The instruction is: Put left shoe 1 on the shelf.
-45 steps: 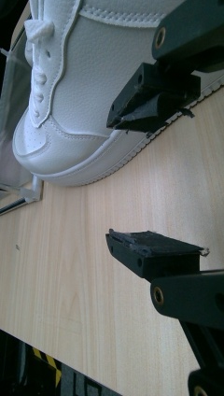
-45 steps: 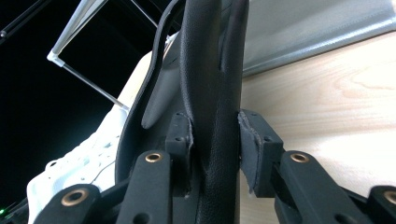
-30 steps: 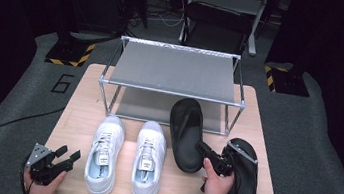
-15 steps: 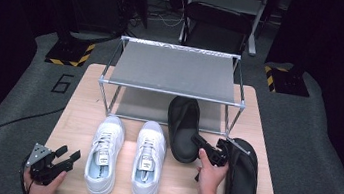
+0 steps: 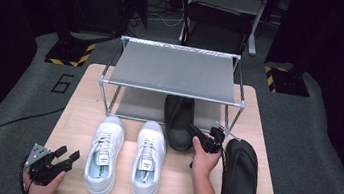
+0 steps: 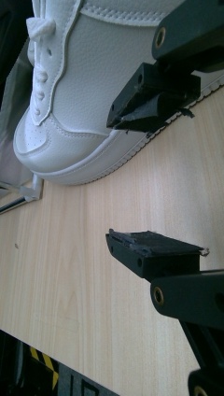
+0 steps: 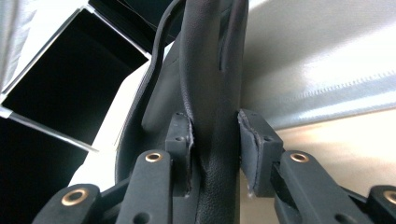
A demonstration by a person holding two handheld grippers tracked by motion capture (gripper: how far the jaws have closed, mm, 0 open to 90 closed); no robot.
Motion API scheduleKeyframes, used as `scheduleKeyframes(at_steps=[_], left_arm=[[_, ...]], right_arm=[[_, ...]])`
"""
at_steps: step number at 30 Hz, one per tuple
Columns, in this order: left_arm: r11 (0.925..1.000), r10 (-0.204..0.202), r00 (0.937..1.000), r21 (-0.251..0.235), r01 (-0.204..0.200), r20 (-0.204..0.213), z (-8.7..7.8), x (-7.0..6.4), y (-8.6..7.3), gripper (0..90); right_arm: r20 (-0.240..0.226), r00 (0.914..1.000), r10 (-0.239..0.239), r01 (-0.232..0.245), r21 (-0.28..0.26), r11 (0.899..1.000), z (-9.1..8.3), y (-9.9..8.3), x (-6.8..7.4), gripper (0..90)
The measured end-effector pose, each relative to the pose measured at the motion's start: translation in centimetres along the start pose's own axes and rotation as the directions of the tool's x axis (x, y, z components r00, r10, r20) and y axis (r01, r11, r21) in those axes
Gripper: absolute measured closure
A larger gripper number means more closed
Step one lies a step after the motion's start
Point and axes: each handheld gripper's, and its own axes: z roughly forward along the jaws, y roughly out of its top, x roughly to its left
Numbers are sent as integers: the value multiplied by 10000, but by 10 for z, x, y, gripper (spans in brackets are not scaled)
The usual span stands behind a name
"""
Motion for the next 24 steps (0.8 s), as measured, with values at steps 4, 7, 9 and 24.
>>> scheduleKeyframes(at_steps=[4,7,9,24], left_arm=[[10000,76,9999,-5,-76,-73,0,0,-1,380],[9998,177,9998,61,-177,-79,1,-3,-1,380],[9998,197,9998,20,-197,-62,2,-3,-2,380],[9999,76,9998,-112,-77,-175,-3,0,-4,380]], right_arm=[[156,9997,179,-181,143,9997,14,3,2,666],[116,9994,335,-335,-5,9994,26,4,1,666],[263,9984,504,-508,144,9986,33,6,0,666],[247,9997,47,-31,-636,9980,76,26,7,666]])
